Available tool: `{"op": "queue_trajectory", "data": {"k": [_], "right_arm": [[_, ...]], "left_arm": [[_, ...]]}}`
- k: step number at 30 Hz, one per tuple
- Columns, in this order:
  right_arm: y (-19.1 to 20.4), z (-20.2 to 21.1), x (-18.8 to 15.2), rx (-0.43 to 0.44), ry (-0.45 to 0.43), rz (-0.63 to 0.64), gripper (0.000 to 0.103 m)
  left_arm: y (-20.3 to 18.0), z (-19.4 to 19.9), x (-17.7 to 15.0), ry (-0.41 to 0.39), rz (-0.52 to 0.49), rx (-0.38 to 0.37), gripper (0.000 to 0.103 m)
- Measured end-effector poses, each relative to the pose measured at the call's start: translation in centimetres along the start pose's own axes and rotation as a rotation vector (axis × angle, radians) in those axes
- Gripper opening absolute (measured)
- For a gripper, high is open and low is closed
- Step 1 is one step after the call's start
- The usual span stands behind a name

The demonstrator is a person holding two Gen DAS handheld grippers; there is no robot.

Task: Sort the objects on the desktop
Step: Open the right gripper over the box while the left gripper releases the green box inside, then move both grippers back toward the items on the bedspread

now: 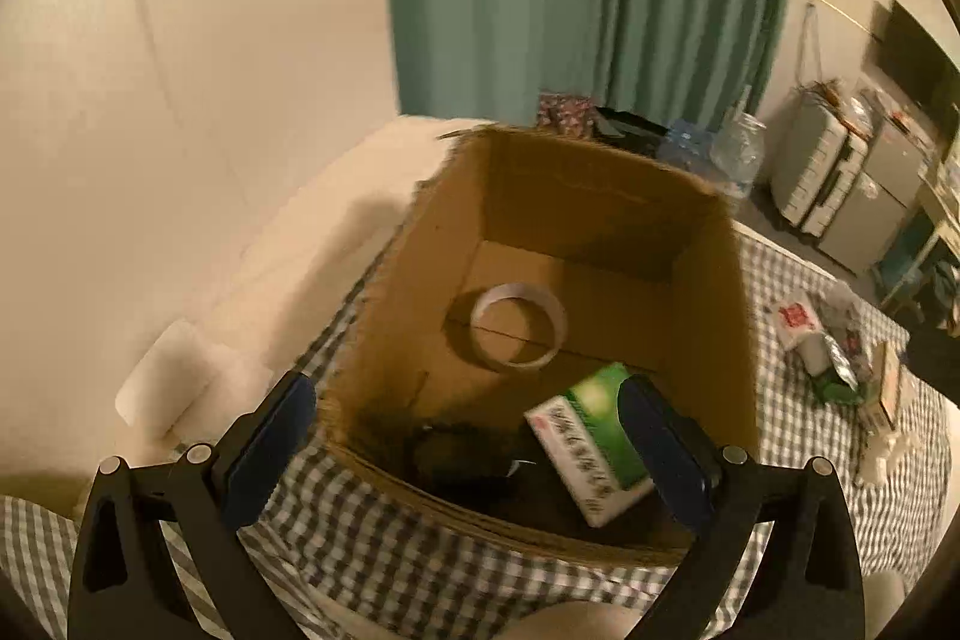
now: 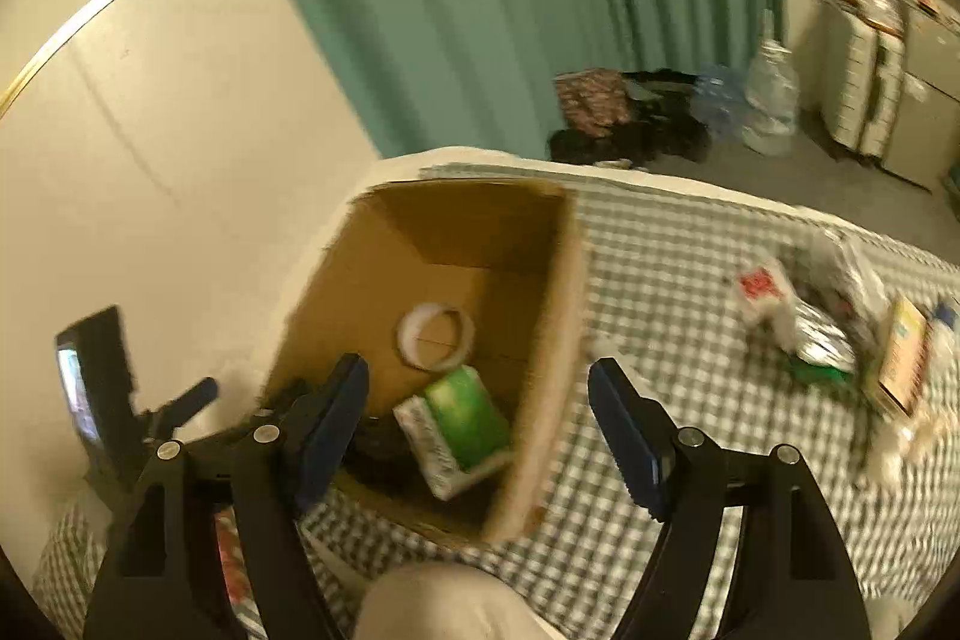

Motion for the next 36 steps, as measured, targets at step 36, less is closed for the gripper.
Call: {"op": "queue_trajectory", "data": {"k": [36], "right_arm": [[-27.3, 8.3, -10.5, -0.325, -0.035, -0.251, 0.077]], "left_arm": [[-26.9, -3.2, -8.6, 0.040, -0.264, -0.155, 0.103]]}}
Point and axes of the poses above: each gripper's, at about its wrist camera, not at the fingertips, and z roughly against the way its jaws point, y to its left, x to its top, the point moved 7 cm from there along -z, roughly the way its jaws point, and after that the axes turned 2 degrees about -y, right-handed, at the moved point
